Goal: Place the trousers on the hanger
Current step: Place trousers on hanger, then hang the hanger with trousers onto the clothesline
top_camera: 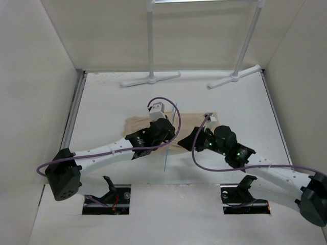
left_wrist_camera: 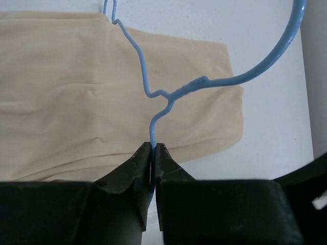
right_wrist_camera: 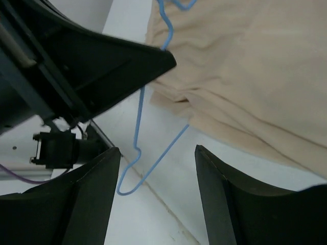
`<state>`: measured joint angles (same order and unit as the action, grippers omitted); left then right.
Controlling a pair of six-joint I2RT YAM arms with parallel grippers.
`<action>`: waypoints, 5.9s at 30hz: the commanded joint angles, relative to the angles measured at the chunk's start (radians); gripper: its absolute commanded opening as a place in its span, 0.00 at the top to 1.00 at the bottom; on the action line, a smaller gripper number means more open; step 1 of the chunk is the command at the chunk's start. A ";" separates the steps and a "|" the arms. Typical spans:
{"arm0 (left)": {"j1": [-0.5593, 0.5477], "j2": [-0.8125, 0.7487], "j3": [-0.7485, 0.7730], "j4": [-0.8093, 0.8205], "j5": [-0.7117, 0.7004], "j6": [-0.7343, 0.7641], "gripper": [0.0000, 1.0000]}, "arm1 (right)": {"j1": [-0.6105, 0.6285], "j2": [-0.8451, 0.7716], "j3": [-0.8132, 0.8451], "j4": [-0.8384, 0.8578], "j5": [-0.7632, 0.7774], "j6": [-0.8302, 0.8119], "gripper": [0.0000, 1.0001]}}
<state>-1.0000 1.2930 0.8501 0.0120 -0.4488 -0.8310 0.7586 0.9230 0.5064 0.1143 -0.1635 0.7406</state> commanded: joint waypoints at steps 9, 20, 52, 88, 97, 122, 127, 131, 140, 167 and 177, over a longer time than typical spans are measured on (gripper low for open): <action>-0.039 0.000 0.038 0.097 -0.060 -0.014 0.98 | 0.144 0.244 0.003 0.476 0.011 0.132 0.37; -0.038 -0.064 0.009 0.060 -0.073 -0.089 0.98 | 0.192 0.398 -0.011 0.682 0.171 0.137 0.80; 0.073 -0.733 -0.141 -0.411 -0.234 -0.076 0.00 | -0.222 0.221 0.815 -0.229 -0.074 -0.101 1.00; 0.209 -0.656 -0.178 -0.346 -0.056 -0.079 0.00 | -0.715 1.030 1.868 -0.370 -0.300 0.155 1.00; 0.199 -0.650 -0.183 -0.333 -0.065 -0.091 0.00 | -0.767 1.145 2.005 -0.398 -0.312 0.247 1.00; 0.189 -0.581 -0.209 -0.261 -0.053 -0.125 0.00 | -0.827 1.352 2.285 -0.606 -0.292 0.223 1.00; 0.189 -0.583 -0.217 -0.257 -0.056 -0.128 0.00 | -0.821 1.358 2.281 -0.672 -0.272 0.169 1.00; 0.189 -0.578 -0.220 -0.256 -0.056 -0.135 0.00 | -0.804 1.315 2.240 -0.700 -0.226 0.134 0.97; 0.203 -0.587 -0.214 -0.280 -0.065 -0.132 0.00 | -0.762 0.886 1.595 -0.414 -0.074 0.091 0.19; 0.255 -0.295 -0.080 -0.533 -0.013 -0.120 0.00 | -0.309 -0.300 0.206 -0.591 0.347 0.035 0.00; 0.205 -0.256 -0.037 -0.603 -0.074 -0.164 0.00 | -0.207 -0.365 0.127 -0.659 0.348 0.091 0.00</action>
<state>-0.7834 1.0641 0.7937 -0.5510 -0.4797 -0.9642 0.5381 0.5755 0.6353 -0.5331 0.1547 0.8101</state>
